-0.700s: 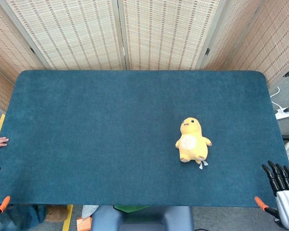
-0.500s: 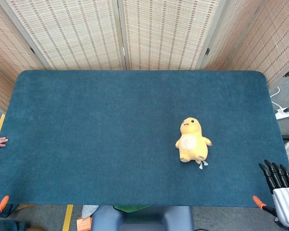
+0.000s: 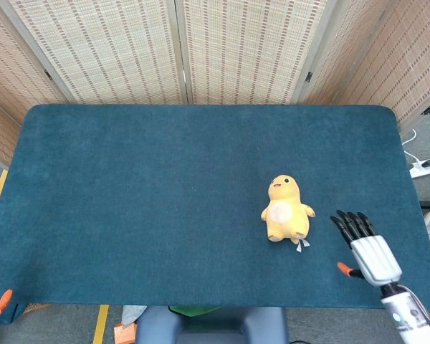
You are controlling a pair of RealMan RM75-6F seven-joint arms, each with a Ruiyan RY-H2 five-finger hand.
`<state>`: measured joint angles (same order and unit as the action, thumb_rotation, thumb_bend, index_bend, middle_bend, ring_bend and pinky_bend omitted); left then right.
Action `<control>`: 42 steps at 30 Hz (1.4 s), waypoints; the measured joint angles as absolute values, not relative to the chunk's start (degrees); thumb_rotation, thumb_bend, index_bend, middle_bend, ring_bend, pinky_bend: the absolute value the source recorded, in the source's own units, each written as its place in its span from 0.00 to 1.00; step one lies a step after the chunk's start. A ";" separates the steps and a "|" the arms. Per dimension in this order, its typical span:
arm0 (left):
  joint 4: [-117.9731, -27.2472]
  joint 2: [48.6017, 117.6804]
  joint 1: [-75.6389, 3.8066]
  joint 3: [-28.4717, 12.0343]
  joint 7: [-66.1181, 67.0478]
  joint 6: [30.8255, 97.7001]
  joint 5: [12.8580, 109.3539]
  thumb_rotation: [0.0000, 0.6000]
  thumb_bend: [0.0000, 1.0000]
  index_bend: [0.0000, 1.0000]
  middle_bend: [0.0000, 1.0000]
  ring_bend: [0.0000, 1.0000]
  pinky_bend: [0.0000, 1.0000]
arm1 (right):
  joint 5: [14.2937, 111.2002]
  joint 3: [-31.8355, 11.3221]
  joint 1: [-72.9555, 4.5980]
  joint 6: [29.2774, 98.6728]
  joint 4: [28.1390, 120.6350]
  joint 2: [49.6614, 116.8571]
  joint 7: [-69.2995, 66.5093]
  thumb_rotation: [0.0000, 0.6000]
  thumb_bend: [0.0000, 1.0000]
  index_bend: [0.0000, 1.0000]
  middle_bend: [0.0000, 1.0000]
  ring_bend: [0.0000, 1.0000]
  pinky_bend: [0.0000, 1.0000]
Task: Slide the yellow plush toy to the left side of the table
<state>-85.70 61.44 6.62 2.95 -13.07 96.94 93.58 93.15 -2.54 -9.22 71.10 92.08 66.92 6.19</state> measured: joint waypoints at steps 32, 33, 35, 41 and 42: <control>-84.24 60.85 6.59 2.93 -17.10 95.99 92.68 1.00 0.31 0.00 0.00 0.02 0.18 | 101.09 -4.13 -33.69 65.71 83.86 89.23 13.84 1.00 0.60 0.62 0.72 0.64 0.89; -84.21 60.83 6.58 2.96 -17.22 95.97 92.71 1.00 0.31 0.00 0.00 0.02 0.18 | 101.40 -4.16 -34.59 65.37 83.86 90.23 13.67 1.00 0.60 0.62 0.72 0.64 0.89; -84.12 60.79 6.56 3.00 -17.47 95.97 92.80 1.00 0.31 0.00 0.00 0.02 0.18 | 101.50 -4.37 -36.75 63.76 83.53 92.45 13.54 1.00 0.59 0.62 0.71 0.63 0.89; -83.52 60.62 6.60 3.08 -18.99 96.05 92.84 1.00 0.31 0.00 0.00 0.02 0.19 | 99.19 -5.42 -41.35 56.49 79.61 100.21 14.13 1.00 0.52 0.58 0.62 0.58 0.82; -83.39 60.58 6.61 3.08 -19.27 96.03 92.77 1.00 0.31 0.00 0.00 0.02 0.19 | 98.55 -5.53 -41.87 55.37 78.99 101.05 14.72 1.00 0.48 0.51 0.55 0.54 0.76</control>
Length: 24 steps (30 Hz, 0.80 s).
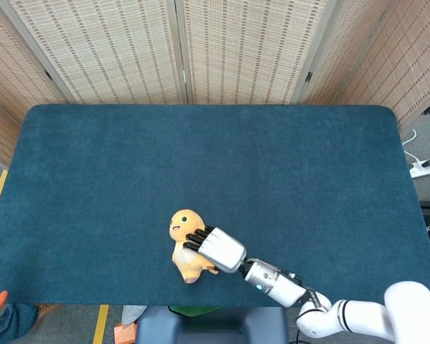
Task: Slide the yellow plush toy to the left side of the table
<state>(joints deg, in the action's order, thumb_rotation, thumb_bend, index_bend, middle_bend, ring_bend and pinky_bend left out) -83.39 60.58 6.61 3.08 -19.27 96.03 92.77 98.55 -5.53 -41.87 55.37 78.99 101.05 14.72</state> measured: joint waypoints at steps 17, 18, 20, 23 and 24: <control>-82.67 61.02 6.70 3.42 -18.90 96.09 93.32 1.00 0.31 0.00 0.00 0.02 0.19 | 88.89 -4.24 -41.31 50.17 92.98 92.50 19.43 1.00 0.05 0.00 0.00 0.00 0.00; -82.78 61.10 6.67 3.38 -18.52 96.20 93.45 1.00 0.31 0.00 0.00 0.02 0.19 | 89.01 -3.86 -40.88 50.76 94.31 91.11 18.99 1.00 0.05 0.00 0.00 0.00 0.00; -82.75 61.33 6.69 3.23 -18.27 96.76 93.69 1.00 0.31 0.00 0.00 0.02 0.19 | 89.76 -2.60 -39.56 52.66 97.07 87.55 17.83 1.00 0.05 0.00 0.00 0.00 0.00; -82.18 62.08 6.68 2.98 -17.97 98.23 94.81 1.00 0.31 0.00 0.00 0.02 0.19 | 92.15 0.38 -36.34 57.58 99.71 82.35 16.18 1.00 0.05 0.00 0.00 0.00 0.00; -81.93 62.44 6.56 2.93 -17.87 98.70 95.62 1.00 0.31 0.00 0.01 0.02 0.19 | 93.07 1.43 -35.05 59.64 100.07 80.99 15.70 1.00 0.05 0.00 0.00 0.00 0.00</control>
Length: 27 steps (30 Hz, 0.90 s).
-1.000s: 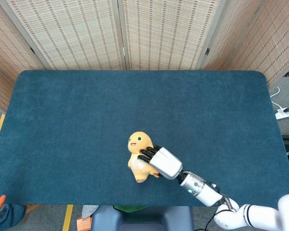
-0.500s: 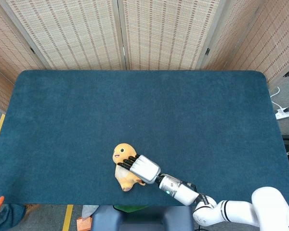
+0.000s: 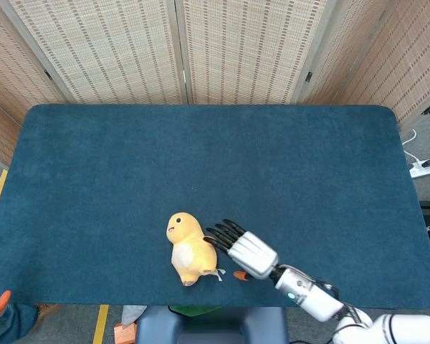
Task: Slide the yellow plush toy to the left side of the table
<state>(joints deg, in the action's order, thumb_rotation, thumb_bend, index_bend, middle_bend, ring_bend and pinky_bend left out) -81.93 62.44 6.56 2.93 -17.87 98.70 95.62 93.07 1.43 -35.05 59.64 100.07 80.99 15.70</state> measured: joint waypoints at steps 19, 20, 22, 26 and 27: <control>-102.10 67.00 -11.31 1.48 11.66 72.67 109.11 1.00 0.25 0.07 0.09 0.03 0.13 | 96.33 13.09 0.51 103.94 69.75 70.62 -21.05 1.00 0.06 0.00 0.00 0.00 0.00; -103.33 67.88 -12.54 0.96 13.84 70.39 108.52 1.00 0.25 0.07 0.09 0.03 0.13 | 95.84 12.92 1.41 104.31 68.02 70.48 -23.17 1.00 0.06 0.00 0.00 0.00 0.00; -105.62 70.51 -15.41 -0.36 18.50 65.47 106.69 1.00 0.25 0.07 0.09 0.03 0.13 | 95.15 12.57 2.50 104.56 65.96 70.33 -25.88 1.00 0.06 0.00 0.00 0.00 0.00; -107.84 76.39 -20.21 -2.90 24.54 58.76 102.18 1.00 0.25 0.07 0.07 0.03 0.12 | 94.08 11.53 4.03 104.26 62.85 70.18 -30.24 1.00 0.06 0.00 0.00 0.00 0.00; -108.07 78.57 -21.75 -3.84 26.37 57.16 100.57 1.00 0.25 0.07 0.07 0.03 0.12 | 93.97 11.30 4.19 104.04 62.39 70.18 -30.92 1.00 0.06 0.00 0.00 0.00 0.00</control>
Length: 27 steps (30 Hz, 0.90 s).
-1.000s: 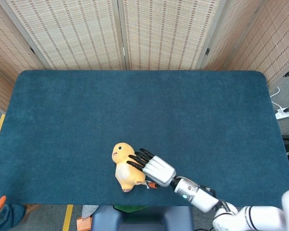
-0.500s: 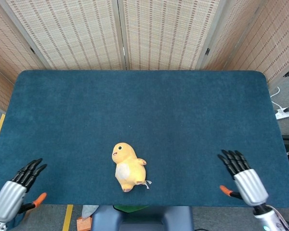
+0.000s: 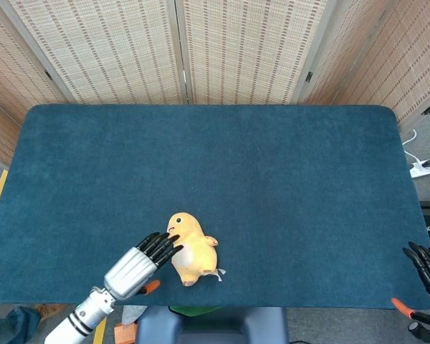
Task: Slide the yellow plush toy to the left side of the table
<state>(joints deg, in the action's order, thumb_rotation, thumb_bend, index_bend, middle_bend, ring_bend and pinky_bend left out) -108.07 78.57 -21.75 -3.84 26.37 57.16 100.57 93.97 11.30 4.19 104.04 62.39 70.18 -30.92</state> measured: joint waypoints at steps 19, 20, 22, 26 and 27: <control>-103.29 87.96 -29.39 -6.84 37.38 49.19 83.27 1.00 0.24 0.11 0.06 0.03 0.18 | 94.72 8.39 5.40 101.92 60.35 69.71 -36.64 1.00 0.06 0.00 0.00 0.00 0.00; -102.87 88.07 -29.64 -6.71 38.00 48.91 82.06 1.00 0.24 0.12 0.07 0.03 0.19 | 94.94 8.30 5.50 102.01 60.40 69.68 -36.61 1.00 0.06 0.00 0.00 0.00 0.00; -101.95 88.25 -30.22 -6.17 39.04 48.48 79.80 1.00 0.24 0.15 0.08 0.03 0.22 | 95.18 8.19 5.60 102.00 60.49 69.67 -36.40 1.00 0.07 0.00 0.00 0.00 0.00; -101.01 88.55 -30.91 -4.35 39.17 48.67 79.22 1.00 0.24 0.20 0.12 0.07 0.30 | 95.63 7.93 5.73 101.71 60.86 69.69 -35.75 1.00 0.07 0.00 0.00 0.00 0.00; -100.81 88.67 -31.06 -3.80 39.00 48.91 79.60 1.00 0.25 0.21 0.13 0.07 0.32 | 95.74 7.91 5.75 101.63 60.95 69.69 -35.57 1.00 0.07 0.00 0.00 0.00 0.00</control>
<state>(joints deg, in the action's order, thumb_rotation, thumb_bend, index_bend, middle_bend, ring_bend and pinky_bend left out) -100.81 88.67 -31.06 -3.80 39.00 48.91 79.60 95.74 7.91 5.75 101.63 60.95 69.69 -35.57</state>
